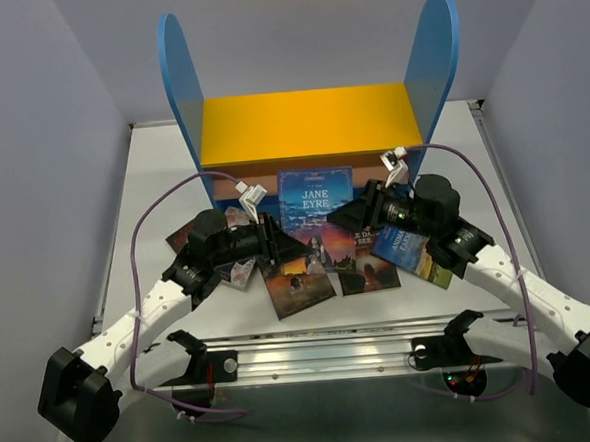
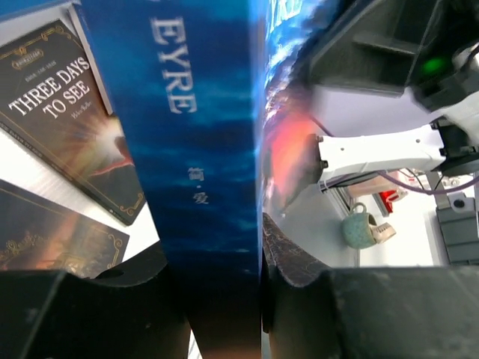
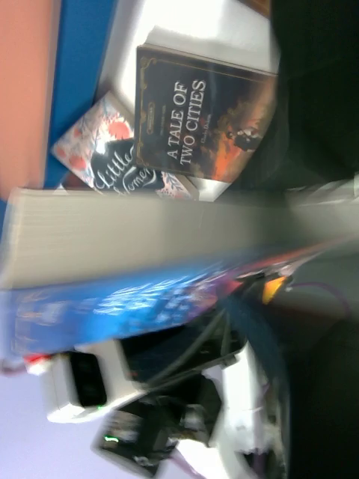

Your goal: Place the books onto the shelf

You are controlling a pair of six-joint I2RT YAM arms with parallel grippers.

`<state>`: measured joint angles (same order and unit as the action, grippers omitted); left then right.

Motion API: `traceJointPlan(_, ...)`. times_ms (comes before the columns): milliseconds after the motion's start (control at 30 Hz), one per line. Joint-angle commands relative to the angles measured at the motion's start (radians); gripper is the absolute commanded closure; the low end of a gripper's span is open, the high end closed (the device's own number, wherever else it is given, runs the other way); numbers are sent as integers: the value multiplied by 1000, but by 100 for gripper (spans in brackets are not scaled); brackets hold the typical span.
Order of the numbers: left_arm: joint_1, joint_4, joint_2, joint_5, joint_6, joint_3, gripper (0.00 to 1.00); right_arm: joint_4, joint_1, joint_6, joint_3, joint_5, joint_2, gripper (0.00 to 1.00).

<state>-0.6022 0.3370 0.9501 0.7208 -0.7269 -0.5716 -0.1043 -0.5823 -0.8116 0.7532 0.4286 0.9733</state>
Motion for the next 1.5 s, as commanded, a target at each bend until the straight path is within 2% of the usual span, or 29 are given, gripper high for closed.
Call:
traceJointPlan(0, -4, 103, -45, -12, -20, 22, 100, 96, 6, 98, 164, -148, -7, 29)
traceJointPlan(33, -4, 105, -48, -39, -25, 19, 100, 145, 6, 121, 181, -186, -11, 7)
traceJointPlan(67, -4, 105, -60, -64, -34, 13, 100, 219, 6, 138, 195, -273, -18, 0)
traceJointPlan(200, -4, 102, -79, -217, -86, -65, 100, 392, 6, 149, 236, -584, -68, 0)
traceJointPlan(267, -5, 85, -77, -349, -111, -103, 100, 454, 6, 155, 250, -704, -93, 0)
traceJointPlan(333, -5, 82, -54, -444, -130, -174, 100, 468, 6, 178, 259, -722, -105, 0)
traceJointPlan(400, -11, 83, -24, -480, -117, -238, 100, 469, 6, 190, 264, -711, -107, 0)
traceJointPlan(500, -42, 80, 59, -474, -65, -432, 100, 480, 6, 232, 281, -711, -96, 0)
traceJointPlan(733, -62, 56, 205, -407, -34, -680, 100, 485, 6, 259, 291, -738, -81, 0)
traceJointPlan(1067, -128, 50, 125, -391, -48, -659, 100, 483, 6, 275, 288, -797, -76, 0)
traceJointPlan(1233, -139, 25, 92, -458, -20, -652, 100, 482, 6, 272, 291, -798, -67, 0)
traceJointPlan(1467, -139, -13, 128, -543, -6, -685, 100, 482, 6, 269, 284, -786, -61, 0)
